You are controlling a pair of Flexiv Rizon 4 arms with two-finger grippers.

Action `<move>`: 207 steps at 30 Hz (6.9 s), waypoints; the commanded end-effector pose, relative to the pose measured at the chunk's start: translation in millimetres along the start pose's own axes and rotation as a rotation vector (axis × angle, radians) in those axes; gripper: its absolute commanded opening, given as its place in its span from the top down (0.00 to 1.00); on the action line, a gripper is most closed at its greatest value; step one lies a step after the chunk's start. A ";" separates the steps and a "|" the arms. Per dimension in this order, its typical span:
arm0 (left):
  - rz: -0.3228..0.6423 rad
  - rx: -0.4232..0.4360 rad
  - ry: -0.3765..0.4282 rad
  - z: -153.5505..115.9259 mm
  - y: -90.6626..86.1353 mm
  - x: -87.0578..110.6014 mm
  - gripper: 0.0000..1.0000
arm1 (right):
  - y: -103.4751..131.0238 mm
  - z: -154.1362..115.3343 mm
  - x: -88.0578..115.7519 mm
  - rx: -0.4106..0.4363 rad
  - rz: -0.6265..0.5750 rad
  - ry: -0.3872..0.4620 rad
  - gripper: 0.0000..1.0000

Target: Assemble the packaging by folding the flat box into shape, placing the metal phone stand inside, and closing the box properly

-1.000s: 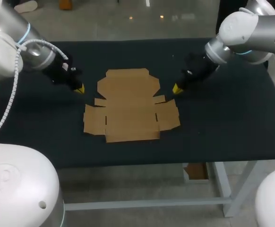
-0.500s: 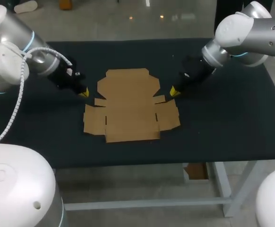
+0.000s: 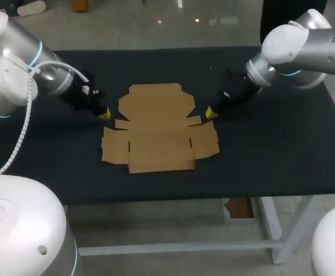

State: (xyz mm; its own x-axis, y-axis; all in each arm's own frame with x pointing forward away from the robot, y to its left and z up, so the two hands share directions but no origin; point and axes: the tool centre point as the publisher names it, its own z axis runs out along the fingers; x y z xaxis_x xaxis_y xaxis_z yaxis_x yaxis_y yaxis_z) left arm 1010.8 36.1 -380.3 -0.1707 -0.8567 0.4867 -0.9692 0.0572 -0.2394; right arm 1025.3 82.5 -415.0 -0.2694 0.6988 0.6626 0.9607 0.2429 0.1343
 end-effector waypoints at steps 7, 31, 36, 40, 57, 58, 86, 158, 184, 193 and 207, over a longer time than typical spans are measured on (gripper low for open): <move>0.001 0.016 0.003 6.6 2.2 1.5 1.00 | -5.6 3.8 6.0 -0.031 0.021 -0.018 1.00; -0.010 0.019 0.011 12.6 6.9 -2.6 1.00 | 0.9 16.8 7.8 -0.062 0.045 0.006 1.00; -0.013 0.017 0.015 14.8 7.8 -4.7 1.00 | 1.3 16.9 8.1 -0.064 0.044 0.009 1.00; -0.015 0.013 0.022 17.3 7.3 -7.1 1.00 | 1.1 17.2 7.6 -0.064 0.047 0.012 1.00; 0.000 -0.027 0.055 32.0 6.5 -2.2 1.00 | 3.3 21.1 5.7 -0.063 0.053 0.021 1.00; 0.002 -0.029 0.056 32.2 6.7 -1.3 1.00 | 3.5 21.5 5.6 -0.063 0.054 0.021 1.00; 0.040 -0.032 0.027 28.1 8.8 16.5 1.00 | 5.4 22.8 24.5 -0.086 0.023 0.026 1.00; 0.119 -0.022 -0.118 56.8 17.4 71.3 1.00 | 8.3 59.0 67.6 -0.084 -0.005 -0.215 1.00; 0.055 -0.048 -0.270 73.8 16.6 63.9 1.00 | 7.4 69.5 53.5 -0.057 0.053 -0.336 1.00; 0.063 0.002 -0.207 39.6 15.2 64.7 1.00 | 4.7 40.5 59.2 -0.106 0.030 -0.241 1.00; 0.037 0.039 -0.026 -8.5 3.3 56.3 1.00 | 7.3 -4.3 55.2 -0.135 -0.020 0.080 1.00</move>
State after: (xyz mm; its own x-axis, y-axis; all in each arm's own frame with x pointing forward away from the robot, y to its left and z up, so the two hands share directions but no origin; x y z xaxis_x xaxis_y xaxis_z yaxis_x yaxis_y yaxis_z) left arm 999.6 -16.4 -350.8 -0.1891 -0.8891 0.4168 -0.9544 0.0666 -0.2908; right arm 1013.7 129.5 -378.9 -0.2702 0.7650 0.5846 0.9565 0.1441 0.2535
